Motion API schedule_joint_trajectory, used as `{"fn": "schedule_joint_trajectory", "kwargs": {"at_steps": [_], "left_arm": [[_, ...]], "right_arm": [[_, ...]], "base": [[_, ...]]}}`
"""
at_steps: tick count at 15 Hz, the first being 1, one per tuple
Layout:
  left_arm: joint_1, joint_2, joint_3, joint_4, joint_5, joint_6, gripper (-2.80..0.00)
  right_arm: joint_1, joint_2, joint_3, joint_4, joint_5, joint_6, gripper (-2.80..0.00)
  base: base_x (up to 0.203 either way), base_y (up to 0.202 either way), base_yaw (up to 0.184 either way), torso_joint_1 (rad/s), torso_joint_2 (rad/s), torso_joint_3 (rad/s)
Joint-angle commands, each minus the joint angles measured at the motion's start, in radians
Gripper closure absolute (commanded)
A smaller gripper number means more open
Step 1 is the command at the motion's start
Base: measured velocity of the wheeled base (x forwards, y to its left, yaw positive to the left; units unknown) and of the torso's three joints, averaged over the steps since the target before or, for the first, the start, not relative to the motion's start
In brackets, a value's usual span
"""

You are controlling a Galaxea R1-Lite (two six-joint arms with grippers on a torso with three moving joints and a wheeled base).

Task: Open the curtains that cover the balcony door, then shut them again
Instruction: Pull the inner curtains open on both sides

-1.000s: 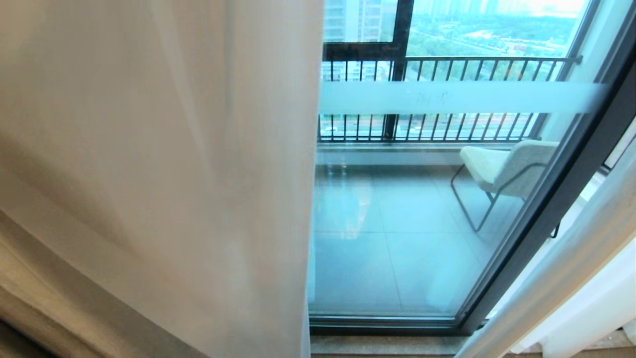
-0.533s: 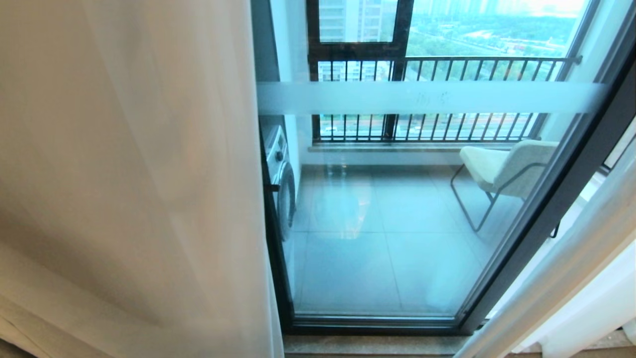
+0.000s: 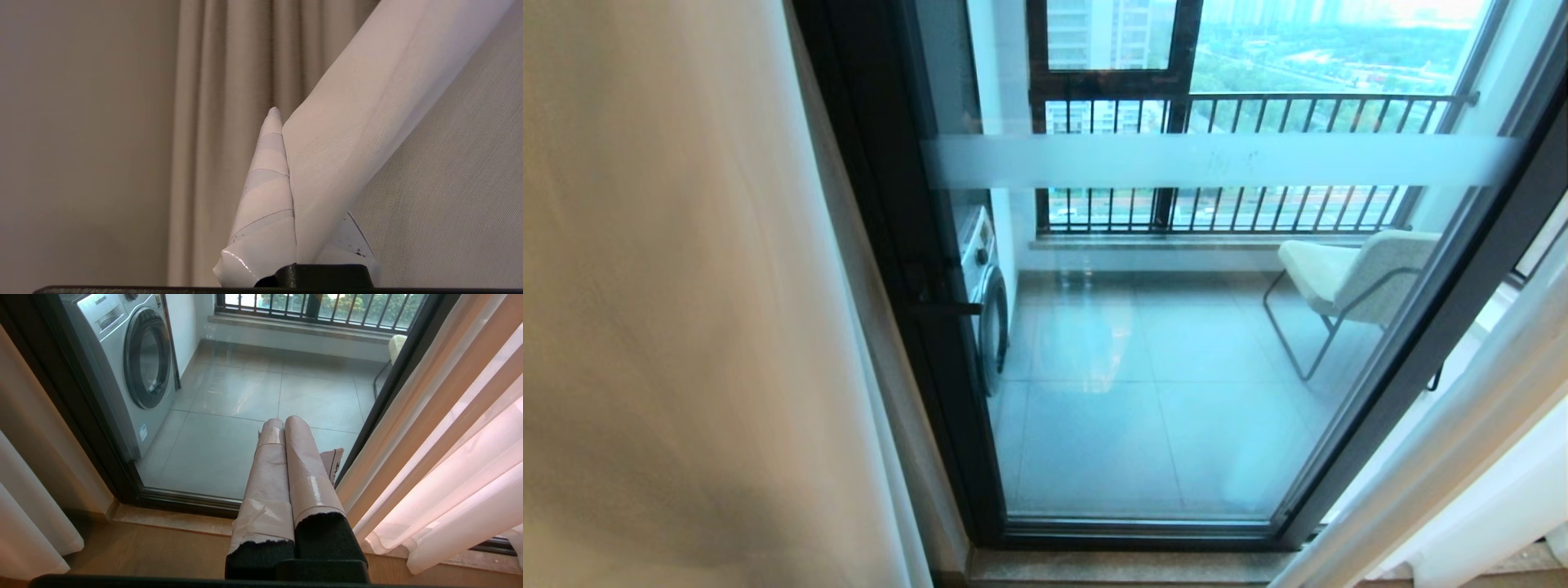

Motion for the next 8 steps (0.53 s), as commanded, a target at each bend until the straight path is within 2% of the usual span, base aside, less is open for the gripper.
{"fn": "schedule_joint_trajectory", "kwargs": {"at_steps": [1, 8], "left_arm": [[0.026, 0.079, -0.07, -0.021, -0.012, -0.01, 0.0], [0.057, 0.193, -0.194, -0.018, -0.071, -0.012, 0.0]], "right_arm": [[-0.001, 0.006, 0.0, 0.0, 0.0, 0.0, 0.0], [0.0, 0.009, 0.0, 0.0, 0.0, 0.0, 0.0]], "base": [[0.0, 0.0, 0.0, 0.0, 0.0, 0.0], [0.0, 0.0, 0.0, 0.0, 0.0, 0.0]]}}
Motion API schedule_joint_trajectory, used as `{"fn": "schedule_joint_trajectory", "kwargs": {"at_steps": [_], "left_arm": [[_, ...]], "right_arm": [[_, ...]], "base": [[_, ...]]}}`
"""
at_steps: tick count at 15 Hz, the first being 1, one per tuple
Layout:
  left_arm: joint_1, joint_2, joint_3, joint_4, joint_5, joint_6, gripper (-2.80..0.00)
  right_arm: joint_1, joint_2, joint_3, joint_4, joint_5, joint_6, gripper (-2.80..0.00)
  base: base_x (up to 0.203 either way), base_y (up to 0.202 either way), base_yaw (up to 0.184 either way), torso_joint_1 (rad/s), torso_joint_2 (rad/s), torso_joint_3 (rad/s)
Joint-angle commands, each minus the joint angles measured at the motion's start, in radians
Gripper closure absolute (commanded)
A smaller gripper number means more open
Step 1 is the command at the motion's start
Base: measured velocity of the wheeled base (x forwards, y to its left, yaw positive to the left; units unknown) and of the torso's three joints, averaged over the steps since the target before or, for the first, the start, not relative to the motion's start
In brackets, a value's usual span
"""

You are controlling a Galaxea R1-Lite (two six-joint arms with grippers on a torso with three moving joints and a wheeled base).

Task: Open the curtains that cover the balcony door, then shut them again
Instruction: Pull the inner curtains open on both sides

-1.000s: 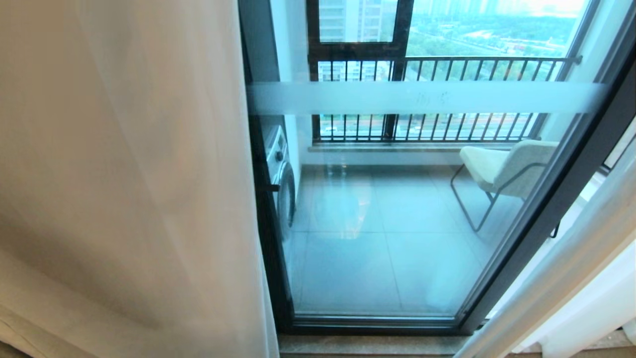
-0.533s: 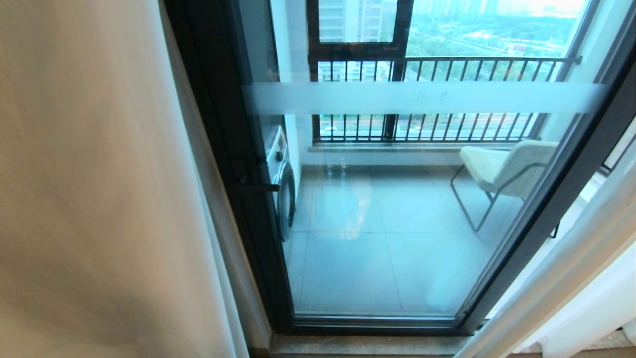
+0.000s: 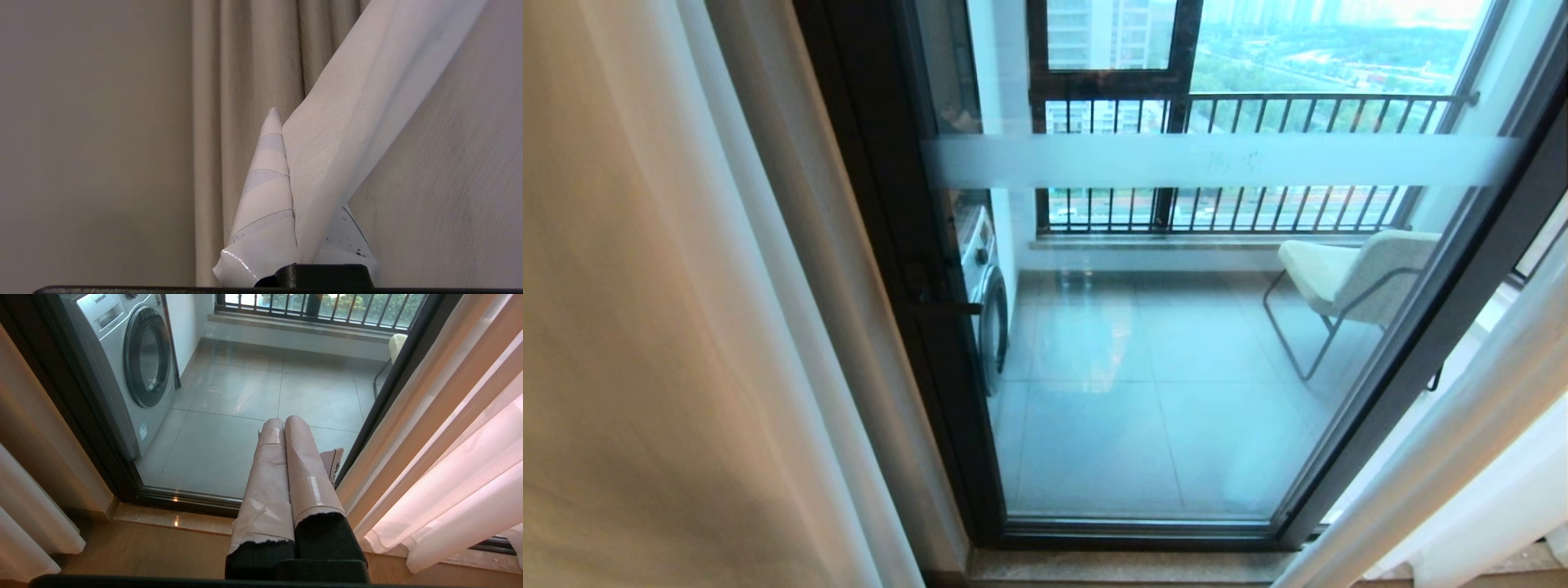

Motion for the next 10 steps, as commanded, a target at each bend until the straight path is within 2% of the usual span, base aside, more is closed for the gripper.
{"fn": "schedule_joint_trajectory", "kwargs": {"at_steps": [1, 6, 10], "left_arm": [[0.001, 0.046, -0.039, -0.018, -0.024, -0.003, 0.0], [-0.026, 0.101, -0.063, -0.018, -0.128, -0.001, 0.0], [-0.03, 0.151, -0.063, -0.02, -0.139, 0.0, 0.0]], "right_arm": [[0.0, 0.005, 0.0, 0.0, 0.0, 0.0, 0.0], [0.0, 0.005, 0.0, 0.0, 0.001, 0.0, 0.0], [0.0, 0.018, 0.0, 0.0, 0.0, -0.001, 0.0]], "base": [[0.0, 0.0, 0.0, 0.0, 0.0, 0.0], [0.0, 0.0, 0.0, 0.0, 0.0, 0.0], [0.0, 0.0, 0.0, 0.0, 0.0, 0.0]]}}
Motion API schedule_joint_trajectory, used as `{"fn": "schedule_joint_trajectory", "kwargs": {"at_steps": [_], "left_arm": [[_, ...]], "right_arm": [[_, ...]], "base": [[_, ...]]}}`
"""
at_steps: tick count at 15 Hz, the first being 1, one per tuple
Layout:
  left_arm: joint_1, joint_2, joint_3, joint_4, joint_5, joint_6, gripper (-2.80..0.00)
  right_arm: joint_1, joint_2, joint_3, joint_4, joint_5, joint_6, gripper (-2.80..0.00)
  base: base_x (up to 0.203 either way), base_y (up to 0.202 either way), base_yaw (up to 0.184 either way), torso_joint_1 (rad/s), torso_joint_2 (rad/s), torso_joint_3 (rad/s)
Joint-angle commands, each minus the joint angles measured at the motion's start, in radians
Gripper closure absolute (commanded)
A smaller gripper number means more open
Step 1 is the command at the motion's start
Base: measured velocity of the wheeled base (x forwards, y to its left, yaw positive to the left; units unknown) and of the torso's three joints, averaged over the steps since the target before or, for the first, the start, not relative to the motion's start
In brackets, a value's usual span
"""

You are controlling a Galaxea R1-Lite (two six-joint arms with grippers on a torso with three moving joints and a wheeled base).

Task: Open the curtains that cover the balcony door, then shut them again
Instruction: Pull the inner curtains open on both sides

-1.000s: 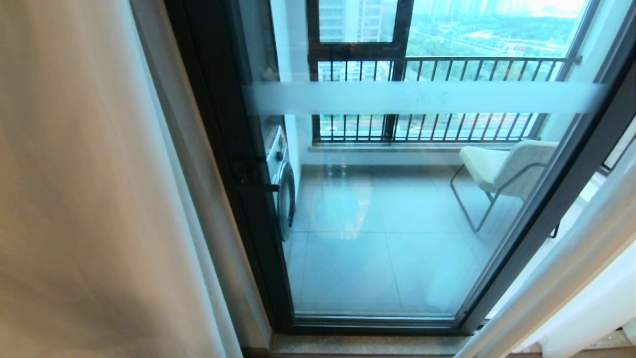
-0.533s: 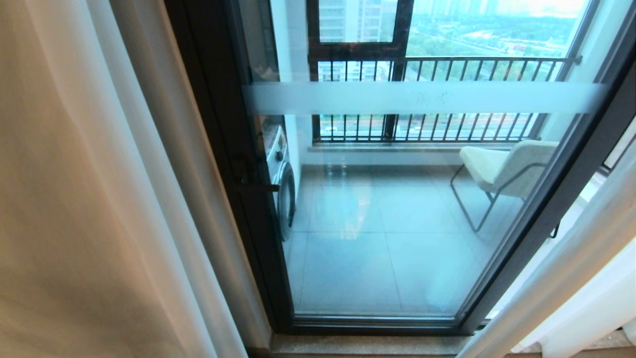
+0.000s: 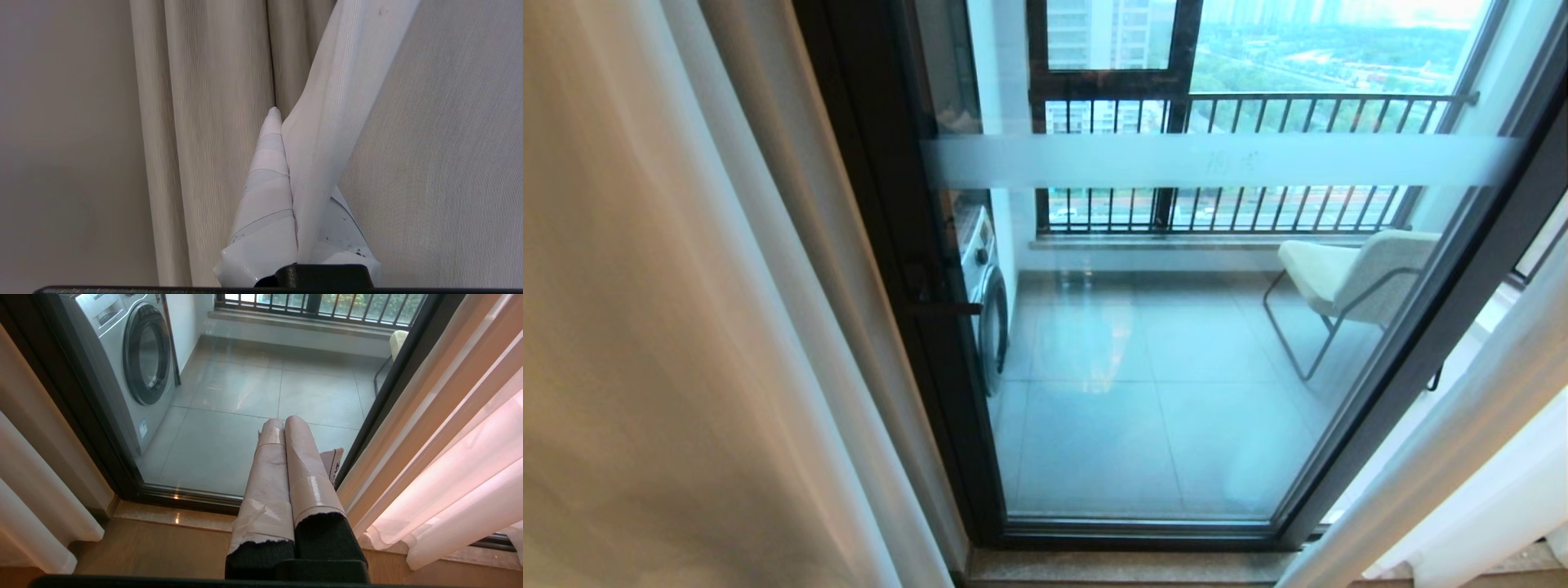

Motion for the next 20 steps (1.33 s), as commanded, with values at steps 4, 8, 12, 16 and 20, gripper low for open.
{"fn": "schedule_joint_trajectory", "kwargs": {"at_steps": [4, 8, 12, 16, 20], "left_arm": [[0.009, 0.061, 0.0, -0.018, -0.003, -0.003, 0.0], [0.008, 0.077, 0.0, -0.014, -0.003, -0.005, 0.0], [-0.019, 0.066, -0.048, -0.01, -0.003, -0.005, 0.0], [-0.081, -0.001, -0.059, 0.023, -0.002, -0.005, 0.0], [-0.124, -0.087, -0.051, 0.056, -0.003, -0.002, 0.0]], "right_arm": [[0.0, 0.015, 0.0, 0.0, 0.001, -0.002, 0.0], [0.0, -0.014, 0.0, 0.0, 0.001, -0.001, 0.0], [0.0, -0.018, 0.0, 0.0, 0.001, 0.0, 0.0], [0.0, -0.018, 0.0, 0.0, 0.001, -0.001, 0.0], [0.0, -0.018, 0.0, 0.0, 0.002, -0.002, 0.0]], "base": [[0.0, 0.0, 0.0, 0.0, 0.0, 0.0], [0.0, 0.0, 0.0, 0.0, 0.0, 0.0], [0.0, 0.0, 0.0, 0.0, 0.0, 0.0], [0.0, 0.0, 0.0, 0.0, 0.0, 0.0], [0.0, 0.0, 0.0, 0.0, 0.0, 0.0]]}}
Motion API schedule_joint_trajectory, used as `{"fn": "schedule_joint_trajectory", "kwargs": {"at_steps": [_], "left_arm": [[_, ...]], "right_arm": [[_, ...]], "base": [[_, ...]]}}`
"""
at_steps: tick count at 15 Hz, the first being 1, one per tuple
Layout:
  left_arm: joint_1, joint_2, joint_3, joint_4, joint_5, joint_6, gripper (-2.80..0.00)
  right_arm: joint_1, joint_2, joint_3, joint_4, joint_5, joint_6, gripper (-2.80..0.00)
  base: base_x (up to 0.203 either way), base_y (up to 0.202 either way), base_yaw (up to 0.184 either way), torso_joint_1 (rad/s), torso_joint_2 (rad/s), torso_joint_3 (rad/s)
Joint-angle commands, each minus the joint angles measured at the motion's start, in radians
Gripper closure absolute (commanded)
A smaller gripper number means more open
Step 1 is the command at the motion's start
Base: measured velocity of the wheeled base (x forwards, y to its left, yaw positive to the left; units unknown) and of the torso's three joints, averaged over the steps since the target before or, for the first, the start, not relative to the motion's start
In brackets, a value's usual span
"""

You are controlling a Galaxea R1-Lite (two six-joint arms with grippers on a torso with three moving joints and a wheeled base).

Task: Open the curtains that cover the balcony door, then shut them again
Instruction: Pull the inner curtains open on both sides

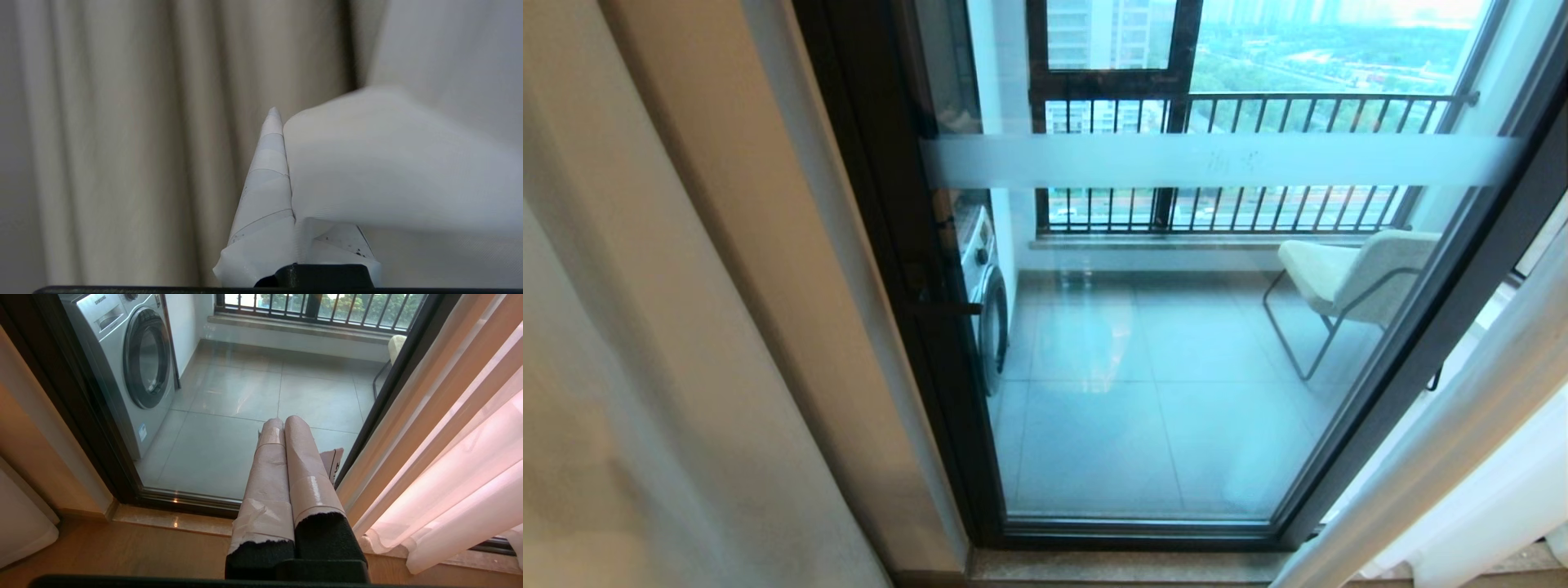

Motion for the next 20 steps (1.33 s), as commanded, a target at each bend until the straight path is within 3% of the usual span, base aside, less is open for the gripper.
{"fn": "schedule_joint_trajectory", "kwargs": {"at_steps": [1, 6, 12, 16, 20], "left_arm": [[-0.01, -0.065, 0.011, -0.006, -0.003, -0.002, 0.0], [-0.038, -0.203, 0.157, -0.003, -0.025, -0.007, 0.0], [-0.165, -0.413, 0.524, -0.009, -0.069, 0.005, 0.0], [-0.234, -0.546, 0.782, -0.011, -0.189, 0.073, 0.0], [-0.347, -0.614, 0.906, -0.012, -0.215, 0.125, 0.0]], "right_arm": [[0.0, -0.002, 0.0, 0.0, 0.001, 0.0, 0.0], [0.0, -0.002, 0.0, 0.0, 0.002, -0.001, 0.0], [0.0, -0.002, 0.0, 0.0, 0.001, 0.0, 0.0], [0.0, -0.002, 0.0, 0.0, 0.001, 0.0, 0.0], [0.0, -0.002, 0.0, 0.0, 0.001, -0.001, 0.0]], "base": [[0.0, 0.0, 0.0, 0.0, 0.0, 0.0], [0.0, 0.0, 0.0, 0.0, 0.0, 0.0], [0.0, 0.0, 0.0, 0.0, 0.0, 0.0], [0.0, 0.0, 0.0, 0.0, 0.0, 0.0], [0.0, 0.0, 0.0, 0.0, 0.0, 0.0]]}}
